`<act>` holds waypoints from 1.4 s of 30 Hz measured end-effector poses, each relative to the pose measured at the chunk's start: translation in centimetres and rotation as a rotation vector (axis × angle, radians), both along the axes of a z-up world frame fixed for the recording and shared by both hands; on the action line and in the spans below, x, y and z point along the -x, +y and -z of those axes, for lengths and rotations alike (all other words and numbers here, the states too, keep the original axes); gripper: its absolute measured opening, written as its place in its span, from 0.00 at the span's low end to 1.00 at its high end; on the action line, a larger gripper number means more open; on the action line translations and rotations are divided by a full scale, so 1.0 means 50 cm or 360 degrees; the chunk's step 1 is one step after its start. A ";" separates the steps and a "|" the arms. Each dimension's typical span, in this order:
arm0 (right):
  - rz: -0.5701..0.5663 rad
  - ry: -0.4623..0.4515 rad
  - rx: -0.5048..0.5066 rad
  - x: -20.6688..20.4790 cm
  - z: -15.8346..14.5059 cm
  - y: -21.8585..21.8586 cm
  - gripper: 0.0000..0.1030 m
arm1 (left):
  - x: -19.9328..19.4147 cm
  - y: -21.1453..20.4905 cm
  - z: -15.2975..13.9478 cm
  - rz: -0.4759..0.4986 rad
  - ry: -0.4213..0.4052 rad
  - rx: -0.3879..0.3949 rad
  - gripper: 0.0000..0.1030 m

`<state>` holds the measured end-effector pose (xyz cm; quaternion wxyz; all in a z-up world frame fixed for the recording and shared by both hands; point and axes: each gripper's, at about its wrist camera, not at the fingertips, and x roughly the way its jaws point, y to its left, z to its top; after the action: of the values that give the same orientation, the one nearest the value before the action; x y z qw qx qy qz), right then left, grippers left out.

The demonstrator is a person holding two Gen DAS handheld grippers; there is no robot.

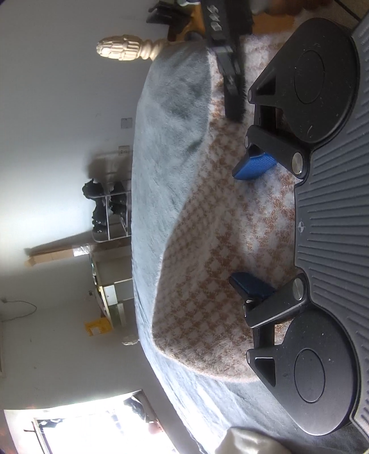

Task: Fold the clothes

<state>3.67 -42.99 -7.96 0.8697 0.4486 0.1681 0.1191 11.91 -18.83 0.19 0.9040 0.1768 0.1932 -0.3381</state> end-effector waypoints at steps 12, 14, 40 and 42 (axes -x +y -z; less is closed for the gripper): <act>0.0109 -0.0334 0.0803 0.138 -0.194 0.051 0.45 | -0.005 0.013 -0.002 0.0008 0.0028 0.0034 0.70; 0.0008 -0.0285 0.0946 0.091 -0.176 0.104 0.41 | 0.001 0.021 -0.011 -0.0011 0.0030 0.0036 0.70; 0.0012 0.0064 0.1122 0.022 -0.107 0.187 0.39 | 0.311 0.008 0.095 -0.0272 -0.0468 -0.0186 0.85; 0.0011 0.0070 0.1135 0.020 -0.108 0.188 0.39 | 0.293 0.000 0.096 -0.0371 -0.0494 -0.0171 0.81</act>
<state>2.65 -33.58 -2.57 0.9681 0.1198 0.2164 0.0402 -2.74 -18.85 -4.59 0.9452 0.2511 0.0884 -0.1889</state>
